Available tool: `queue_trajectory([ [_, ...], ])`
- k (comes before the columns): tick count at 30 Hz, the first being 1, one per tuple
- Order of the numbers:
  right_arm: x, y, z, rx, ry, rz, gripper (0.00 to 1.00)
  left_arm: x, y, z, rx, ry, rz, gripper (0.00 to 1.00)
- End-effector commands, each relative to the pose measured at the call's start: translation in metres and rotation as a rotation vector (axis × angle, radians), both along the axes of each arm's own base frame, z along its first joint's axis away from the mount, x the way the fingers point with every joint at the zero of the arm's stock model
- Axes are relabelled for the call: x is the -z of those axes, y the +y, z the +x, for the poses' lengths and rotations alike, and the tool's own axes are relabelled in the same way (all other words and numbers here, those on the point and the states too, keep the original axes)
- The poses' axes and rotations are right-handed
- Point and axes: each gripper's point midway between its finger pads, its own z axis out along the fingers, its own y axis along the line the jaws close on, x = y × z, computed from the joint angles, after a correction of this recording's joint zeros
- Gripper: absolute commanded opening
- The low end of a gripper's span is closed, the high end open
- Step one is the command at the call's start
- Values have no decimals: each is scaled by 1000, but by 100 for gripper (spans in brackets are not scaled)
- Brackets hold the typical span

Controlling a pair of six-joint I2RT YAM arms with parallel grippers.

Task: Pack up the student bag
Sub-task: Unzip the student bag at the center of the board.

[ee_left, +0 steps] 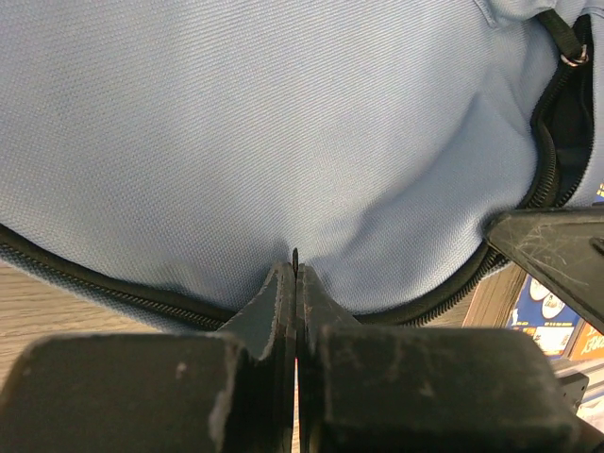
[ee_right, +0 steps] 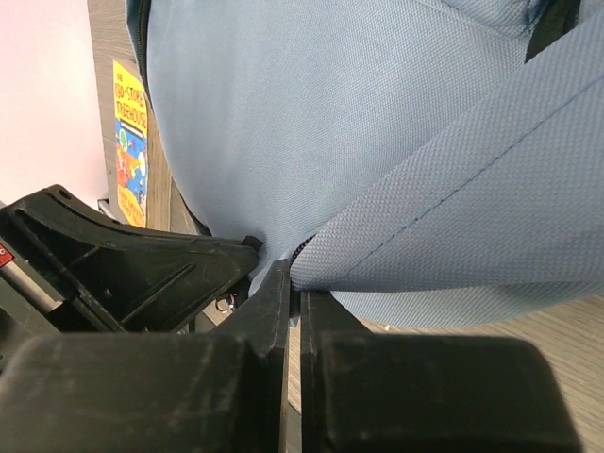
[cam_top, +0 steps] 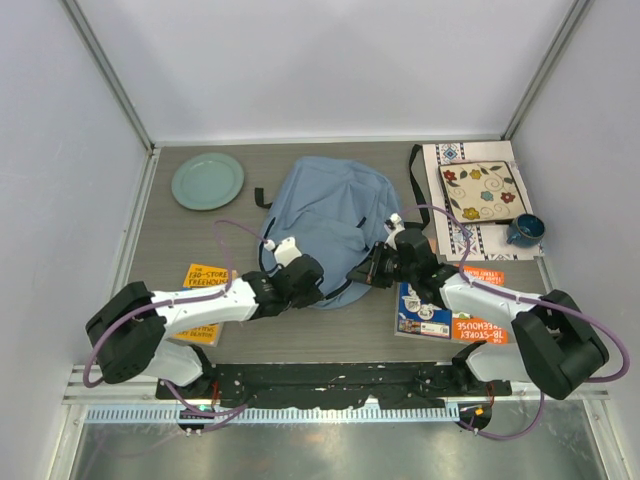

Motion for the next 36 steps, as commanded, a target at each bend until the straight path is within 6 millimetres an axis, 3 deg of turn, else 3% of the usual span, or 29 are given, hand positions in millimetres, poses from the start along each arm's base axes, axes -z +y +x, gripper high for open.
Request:
queue_trajectory([
  [1,-31,11,21,18,-108,67,1,-7,6,0,26,-35,13,0],
  [7,-34,11,19,5,-124,69,1,-4,-20,-3,40,3,-111,0],
  [11,-31,7,20,15,-129,49,1,-1,-24,-1,26,10,-123,0],
  [15,-25,2,26,39,-129,19,1,-2,-2,0,0,-14,-34,0],
  [19,-17,-3,37,39,-116,2,1,-15,21,2,-9,-71,34,0],
  [24,-22,-11,49,19,-176,-79,1,-15,53,-2,-35,-93,147,0],
  [36,-12,-22,43,-17,-201,-162,1,-13,79,-11,-64,-97,191,0],
])
